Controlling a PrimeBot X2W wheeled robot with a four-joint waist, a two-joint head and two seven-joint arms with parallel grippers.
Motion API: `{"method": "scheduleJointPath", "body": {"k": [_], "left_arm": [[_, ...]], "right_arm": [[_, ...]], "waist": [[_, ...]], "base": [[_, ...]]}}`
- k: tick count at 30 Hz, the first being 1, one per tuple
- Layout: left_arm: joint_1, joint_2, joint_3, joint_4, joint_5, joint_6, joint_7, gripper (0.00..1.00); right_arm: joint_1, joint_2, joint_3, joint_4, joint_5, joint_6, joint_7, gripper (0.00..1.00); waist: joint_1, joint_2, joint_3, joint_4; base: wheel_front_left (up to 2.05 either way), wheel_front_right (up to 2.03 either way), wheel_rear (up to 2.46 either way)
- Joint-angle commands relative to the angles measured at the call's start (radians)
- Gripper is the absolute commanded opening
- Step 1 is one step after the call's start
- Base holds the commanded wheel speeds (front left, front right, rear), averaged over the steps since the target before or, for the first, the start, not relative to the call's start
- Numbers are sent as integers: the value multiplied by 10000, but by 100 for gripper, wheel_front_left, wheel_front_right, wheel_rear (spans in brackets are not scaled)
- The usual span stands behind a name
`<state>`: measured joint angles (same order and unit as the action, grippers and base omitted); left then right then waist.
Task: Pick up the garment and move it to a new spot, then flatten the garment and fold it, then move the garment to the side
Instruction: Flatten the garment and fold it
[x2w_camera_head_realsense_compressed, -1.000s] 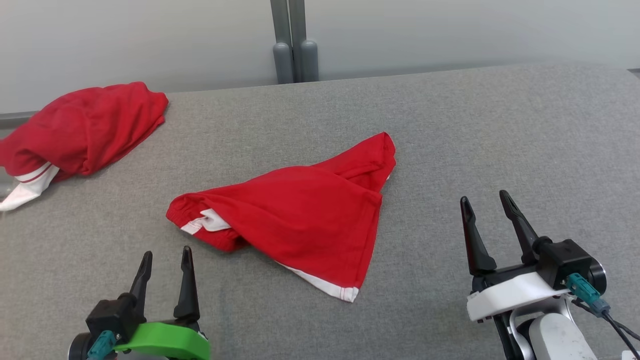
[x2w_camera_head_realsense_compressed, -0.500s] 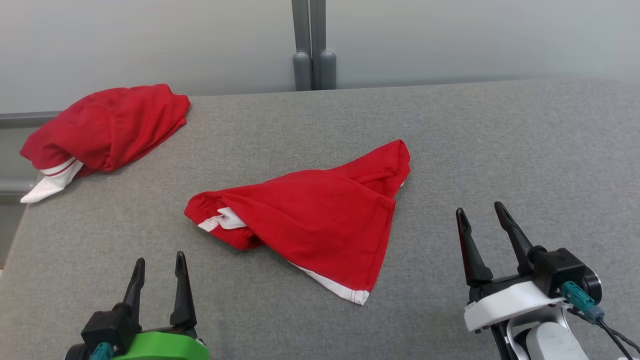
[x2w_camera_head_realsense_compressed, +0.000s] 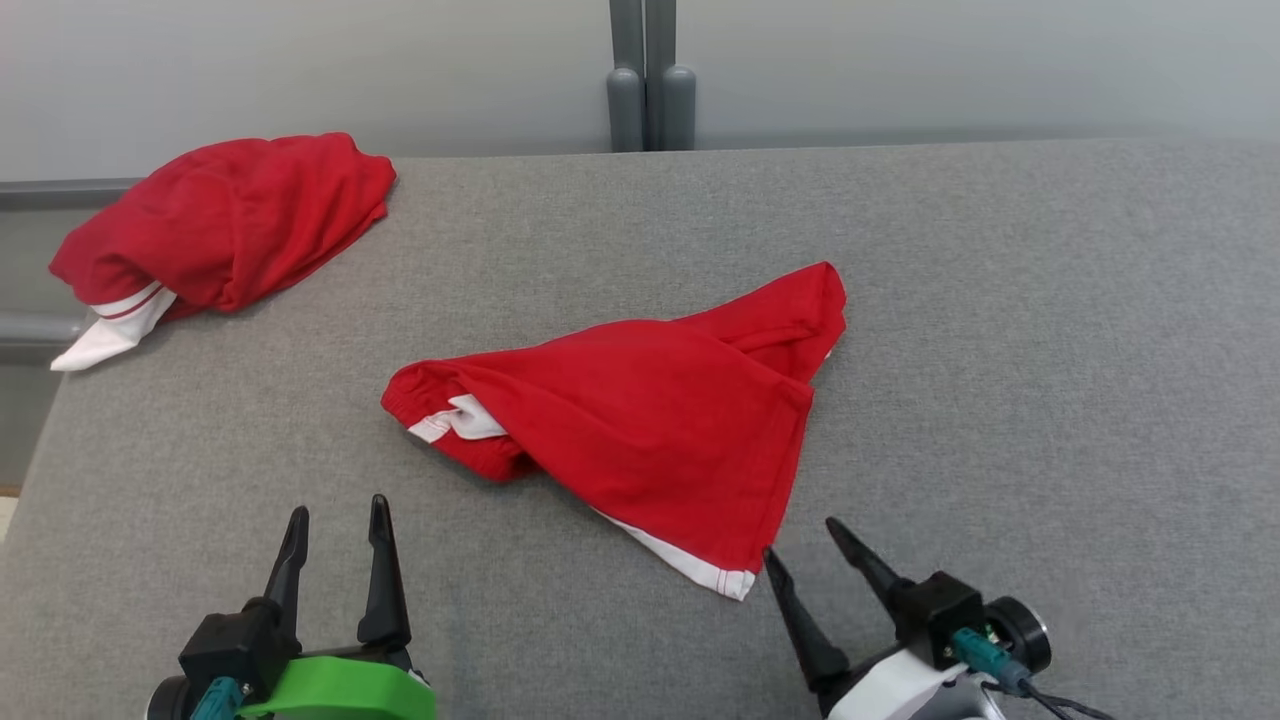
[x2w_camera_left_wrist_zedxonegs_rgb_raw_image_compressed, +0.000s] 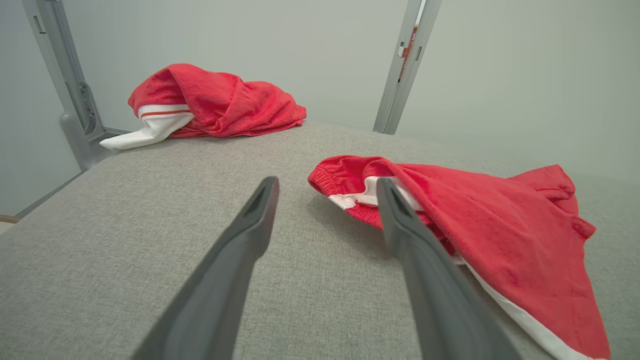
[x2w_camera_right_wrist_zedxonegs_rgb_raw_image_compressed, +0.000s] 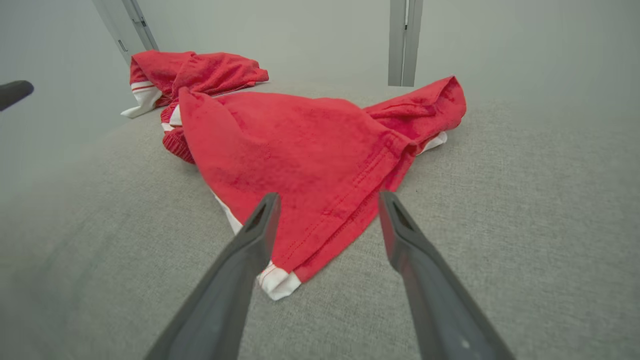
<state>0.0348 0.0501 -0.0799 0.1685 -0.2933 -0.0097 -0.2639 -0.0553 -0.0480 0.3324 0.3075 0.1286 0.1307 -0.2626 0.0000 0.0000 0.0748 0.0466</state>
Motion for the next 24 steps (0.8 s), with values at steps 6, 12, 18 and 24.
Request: {"method": "scheduleJointPath", "body": {"k": [6,12,18,24], "left_arm": [[-302,9,-51,87,-58,79,-8,100],[-374,8,-40,118,-100,82,-8,100],[-410,8,-32,111,-88,108,-8,100],[-444,8,7,142,-71,70,-8,100]], "right_arm": [[-467,-34,814,1324,182,1,-35,100],[-961,-35,1228,2413,38,1,-35,100],[-1276,-40,1433,2977,179,1,-32,100],[-1514,-40,1559,3489,63,1,1,60]], "waist": [[0,0,421,492],[0,0,579,789],[0,0,694,1024],[0,0,756,1122]], "base": [[0,0,0],[0,0,0],[0,0,0],[0,0,0]]}}
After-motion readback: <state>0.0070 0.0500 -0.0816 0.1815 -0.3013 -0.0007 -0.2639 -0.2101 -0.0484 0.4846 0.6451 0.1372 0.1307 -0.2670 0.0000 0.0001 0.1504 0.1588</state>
